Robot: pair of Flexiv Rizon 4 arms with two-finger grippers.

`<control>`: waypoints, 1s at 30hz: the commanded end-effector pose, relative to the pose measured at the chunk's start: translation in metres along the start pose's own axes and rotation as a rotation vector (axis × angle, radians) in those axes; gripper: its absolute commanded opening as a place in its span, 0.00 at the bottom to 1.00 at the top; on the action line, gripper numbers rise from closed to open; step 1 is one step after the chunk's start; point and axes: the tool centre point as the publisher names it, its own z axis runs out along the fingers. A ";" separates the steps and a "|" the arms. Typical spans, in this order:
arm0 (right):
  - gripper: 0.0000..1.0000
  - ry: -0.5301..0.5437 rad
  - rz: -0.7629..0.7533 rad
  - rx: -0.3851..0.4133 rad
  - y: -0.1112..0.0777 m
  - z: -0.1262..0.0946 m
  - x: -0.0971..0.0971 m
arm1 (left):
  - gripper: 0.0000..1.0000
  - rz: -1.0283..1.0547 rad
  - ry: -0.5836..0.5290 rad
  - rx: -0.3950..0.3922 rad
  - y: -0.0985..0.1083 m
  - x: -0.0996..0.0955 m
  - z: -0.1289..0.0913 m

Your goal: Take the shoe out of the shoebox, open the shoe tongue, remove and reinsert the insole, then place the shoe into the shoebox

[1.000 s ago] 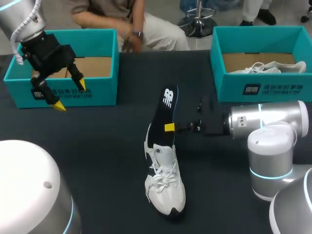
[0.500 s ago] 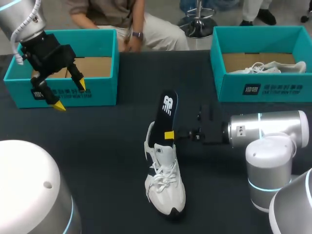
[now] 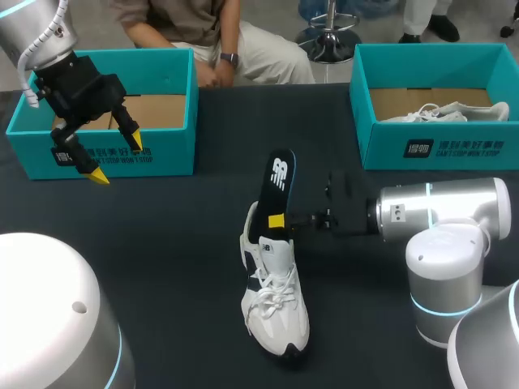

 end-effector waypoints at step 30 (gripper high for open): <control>0.00 -0.016 -0.024 0.028 0.012 0.001 0.003 | 1.00 0.000 0.001 -0.002 0.000 0.000 0.000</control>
